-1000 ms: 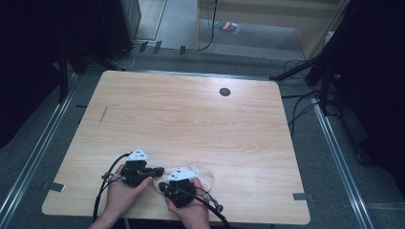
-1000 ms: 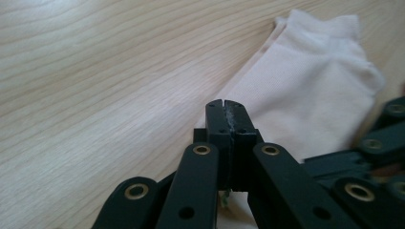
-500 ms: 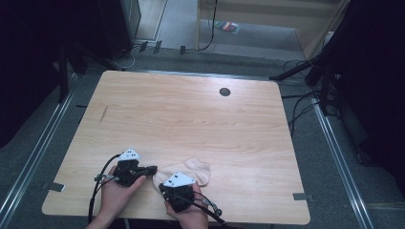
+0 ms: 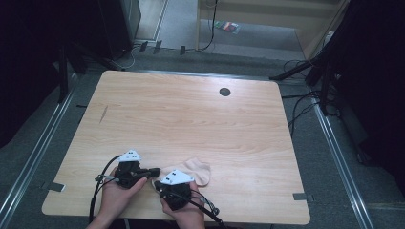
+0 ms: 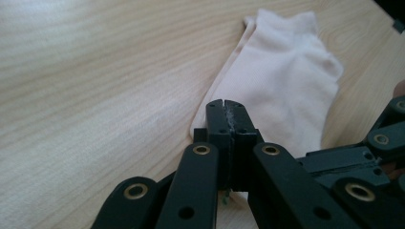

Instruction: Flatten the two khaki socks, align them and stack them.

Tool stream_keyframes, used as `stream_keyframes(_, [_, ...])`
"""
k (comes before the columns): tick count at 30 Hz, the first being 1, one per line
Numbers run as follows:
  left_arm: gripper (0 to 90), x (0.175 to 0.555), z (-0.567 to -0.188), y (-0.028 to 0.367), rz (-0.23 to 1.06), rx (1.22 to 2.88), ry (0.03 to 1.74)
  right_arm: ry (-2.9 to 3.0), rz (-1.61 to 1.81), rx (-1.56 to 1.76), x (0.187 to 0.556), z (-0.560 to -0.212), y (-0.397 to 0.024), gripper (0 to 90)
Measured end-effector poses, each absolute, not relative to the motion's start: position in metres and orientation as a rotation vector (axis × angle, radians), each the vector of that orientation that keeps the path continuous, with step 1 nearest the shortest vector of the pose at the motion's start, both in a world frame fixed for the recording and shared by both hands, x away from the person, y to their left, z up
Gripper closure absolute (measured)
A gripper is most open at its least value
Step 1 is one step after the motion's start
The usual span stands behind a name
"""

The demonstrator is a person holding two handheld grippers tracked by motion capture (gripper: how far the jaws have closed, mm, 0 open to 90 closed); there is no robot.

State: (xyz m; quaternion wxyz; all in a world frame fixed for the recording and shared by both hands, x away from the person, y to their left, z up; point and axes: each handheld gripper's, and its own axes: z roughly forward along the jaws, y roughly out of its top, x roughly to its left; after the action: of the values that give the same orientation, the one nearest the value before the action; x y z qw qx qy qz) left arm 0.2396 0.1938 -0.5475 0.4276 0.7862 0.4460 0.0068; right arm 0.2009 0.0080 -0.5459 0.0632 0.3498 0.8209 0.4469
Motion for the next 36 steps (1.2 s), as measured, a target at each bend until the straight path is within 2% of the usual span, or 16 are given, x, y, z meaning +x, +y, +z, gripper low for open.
stream_keyframes(10, [90.0,0.237,-0.55,0.187,0.085,2.009,1.095,2.573,1.299,1.015,0.196,-0.555,0.015,90.0])
stream_keyframes(20, [90.0,0.241,-0.553,0.19,0.044,1.98,1.087,2.6,1.298,1.08,0.187,-0.554,-0.01,90.0])
stream_keyframes(23, [90.0,0.241,-0.554,0.191,0.036,1.969,1.073,2.568,1.34,1.075,0.186,-0.544,-0.024,90.0])
stream_keyframes(30, [89.6,0.23,-0.544,0.199,0.042,1.909,1.066,2.279,1.327,1.23,0.226,-0.52,-0.09,90.0])
stream_keyframes(36, [89.3,0.217,-0.54,0.189,0.014,2.002,1.014,2.367,1.143,1.244,0.25,-0.537,-0.103,90.0])
